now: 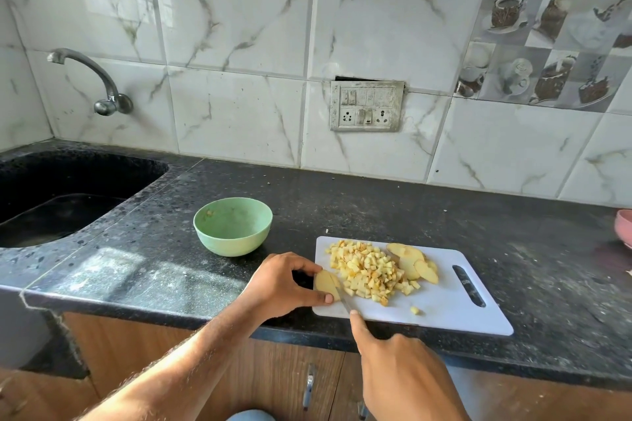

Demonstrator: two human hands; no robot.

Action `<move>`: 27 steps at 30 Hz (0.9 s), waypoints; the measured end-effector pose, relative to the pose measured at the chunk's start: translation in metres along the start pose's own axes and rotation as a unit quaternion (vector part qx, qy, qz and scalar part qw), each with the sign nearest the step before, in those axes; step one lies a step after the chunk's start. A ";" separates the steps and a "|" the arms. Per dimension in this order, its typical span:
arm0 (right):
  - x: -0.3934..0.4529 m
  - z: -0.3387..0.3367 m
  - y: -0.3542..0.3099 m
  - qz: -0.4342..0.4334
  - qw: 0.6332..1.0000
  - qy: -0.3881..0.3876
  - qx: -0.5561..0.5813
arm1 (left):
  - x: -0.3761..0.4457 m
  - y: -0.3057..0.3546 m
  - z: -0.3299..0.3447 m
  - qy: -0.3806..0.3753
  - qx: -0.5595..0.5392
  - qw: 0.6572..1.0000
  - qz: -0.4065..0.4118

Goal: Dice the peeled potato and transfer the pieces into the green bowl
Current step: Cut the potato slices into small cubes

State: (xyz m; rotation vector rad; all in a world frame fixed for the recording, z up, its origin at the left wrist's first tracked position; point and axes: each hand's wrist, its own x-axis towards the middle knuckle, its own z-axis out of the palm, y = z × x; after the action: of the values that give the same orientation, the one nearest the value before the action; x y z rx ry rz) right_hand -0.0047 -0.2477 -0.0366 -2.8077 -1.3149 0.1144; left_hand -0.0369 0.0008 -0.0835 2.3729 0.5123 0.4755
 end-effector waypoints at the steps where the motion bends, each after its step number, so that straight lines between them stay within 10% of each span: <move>1: -0.005 0.000 0.001 0.005 1.000 -0.016 0.005 | 0.000 0.000 0.000 0.000 -0.002 1.000 -0.001; 27: 0.040 0.003 -0.027 -0.018 0.995 0.100 -0.013 | 0.001 -0.007 -0.005 0.006 -0.008 1.000 0.001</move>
State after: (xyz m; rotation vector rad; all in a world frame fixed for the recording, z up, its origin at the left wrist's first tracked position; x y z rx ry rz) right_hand -0.0003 -0.1996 -0.0394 -2.7287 -1.3279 -0.1831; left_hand -0.0396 0.0089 -0.0846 2.3562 0.5112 0.4937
